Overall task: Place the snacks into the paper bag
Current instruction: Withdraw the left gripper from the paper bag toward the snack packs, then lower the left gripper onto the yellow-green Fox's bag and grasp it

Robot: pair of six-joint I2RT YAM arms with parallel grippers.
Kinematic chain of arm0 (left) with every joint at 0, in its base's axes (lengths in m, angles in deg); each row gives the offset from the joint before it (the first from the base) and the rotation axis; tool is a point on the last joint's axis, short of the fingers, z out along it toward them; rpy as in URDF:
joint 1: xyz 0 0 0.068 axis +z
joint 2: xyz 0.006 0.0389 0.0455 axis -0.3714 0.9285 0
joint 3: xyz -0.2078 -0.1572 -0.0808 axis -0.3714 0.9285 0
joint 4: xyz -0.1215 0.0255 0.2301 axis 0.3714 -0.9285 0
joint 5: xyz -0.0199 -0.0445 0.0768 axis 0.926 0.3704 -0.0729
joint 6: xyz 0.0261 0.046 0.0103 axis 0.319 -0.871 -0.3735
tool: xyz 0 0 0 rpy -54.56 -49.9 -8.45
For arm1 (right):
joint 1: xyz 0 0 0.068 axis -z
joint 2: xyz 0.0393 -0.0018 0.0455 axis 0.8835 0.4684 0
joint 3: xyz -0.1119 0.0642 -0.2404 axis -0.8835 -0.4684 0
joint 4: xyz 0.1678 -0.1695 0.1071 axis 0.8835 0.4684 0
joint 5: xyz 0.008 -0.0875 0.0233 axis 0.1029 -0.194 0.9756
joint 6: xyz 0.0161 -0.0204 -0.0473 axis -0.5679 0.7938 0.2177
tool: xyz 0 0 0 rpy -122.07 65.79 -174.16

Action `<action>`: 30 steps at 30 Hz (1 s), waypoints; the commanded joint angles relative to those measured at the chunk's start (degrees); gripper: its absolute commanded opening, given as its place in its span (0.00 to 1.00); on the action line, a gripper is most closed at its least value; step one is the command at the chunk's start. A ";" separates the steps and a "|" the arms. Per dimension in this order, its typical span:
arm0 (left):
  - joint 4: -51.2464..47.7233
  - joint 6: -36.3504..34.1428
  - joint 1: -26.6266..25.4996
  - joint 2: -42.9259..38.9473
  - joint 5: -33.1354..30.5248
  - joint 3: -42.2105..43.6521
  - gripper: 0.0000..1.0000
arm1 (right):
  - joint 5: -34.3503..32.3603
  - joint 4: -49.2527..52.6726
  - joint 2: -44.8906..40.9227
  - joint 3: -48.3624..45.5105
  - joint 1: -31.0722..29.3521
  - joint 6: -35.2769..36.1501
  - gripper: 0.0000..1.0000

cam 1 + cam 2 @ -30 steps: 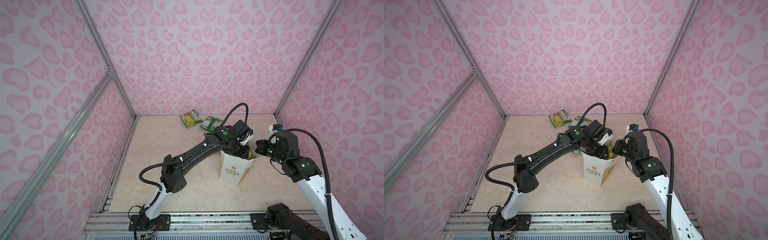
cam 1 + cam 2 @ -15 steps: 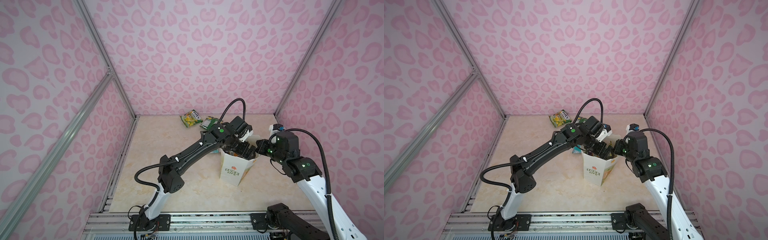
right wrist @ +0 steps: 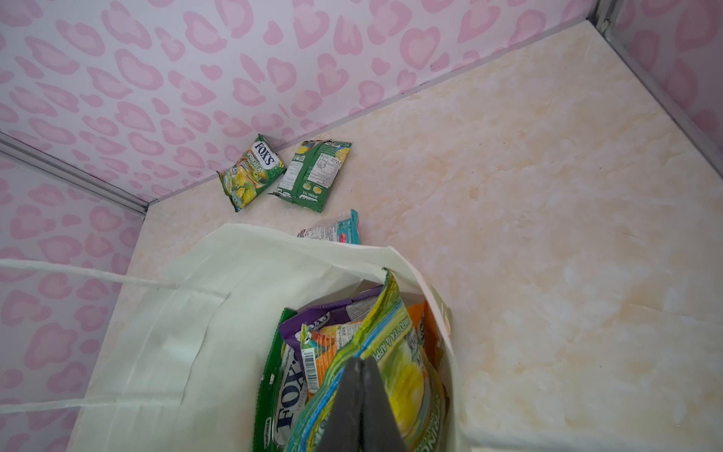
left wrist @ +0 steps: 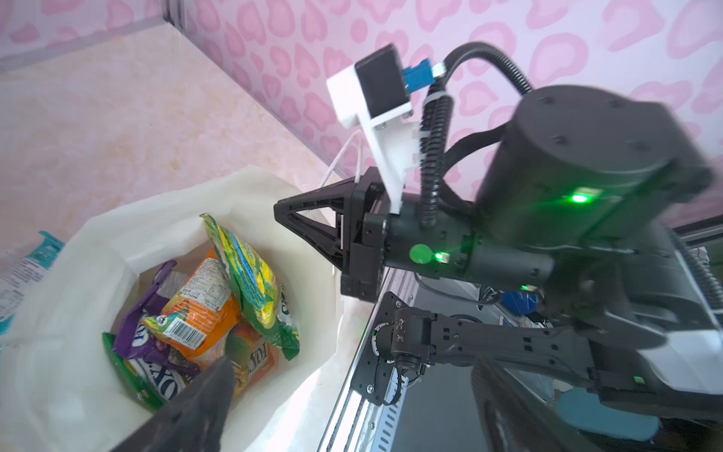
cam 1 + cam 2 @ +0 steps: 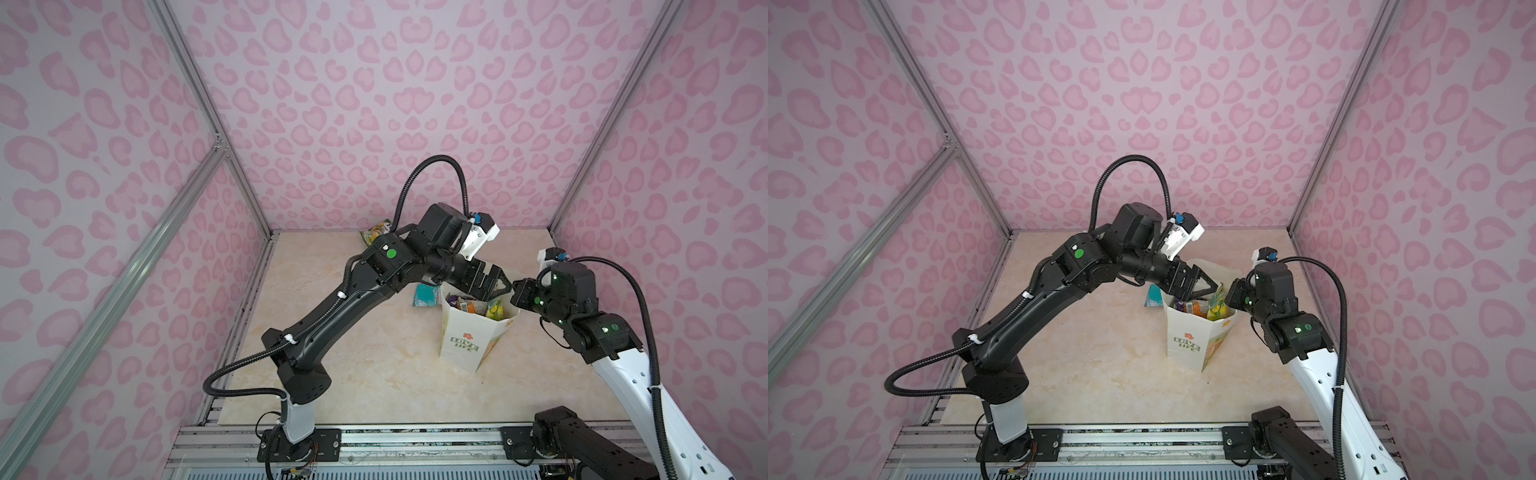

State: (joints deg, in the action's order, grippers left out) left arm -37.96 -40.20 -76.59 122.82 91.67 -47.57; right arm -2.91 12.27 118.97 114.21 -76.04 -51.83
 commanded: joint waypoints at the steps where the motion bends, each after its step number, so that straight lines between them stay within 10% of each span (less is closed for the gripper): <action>1: 4.09 -0.80 0.44 -5.58 -3.93 4.39 0.97 | -0.18 -0.94 0.27 0.07 0.04 0.50 0.00; 17: 18.90 5.57 11.52 -42.91 -21.29 46.58 0.97 | 1.39 -2.94 -0.13 -0.82 0.10 0.52 0.00; 30: 23.62 13.81 28.32 -47.04 -8.72 64.16 0.97 | 5.64 -5.86 -0.03 -2.56 0.00 -0.44 0.00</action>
State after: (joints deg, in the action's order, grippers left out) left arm -19.65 -28.74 -50.03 75.26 77.81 15.16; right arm 1.60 8.09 119.26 112.07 -75.98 -51.90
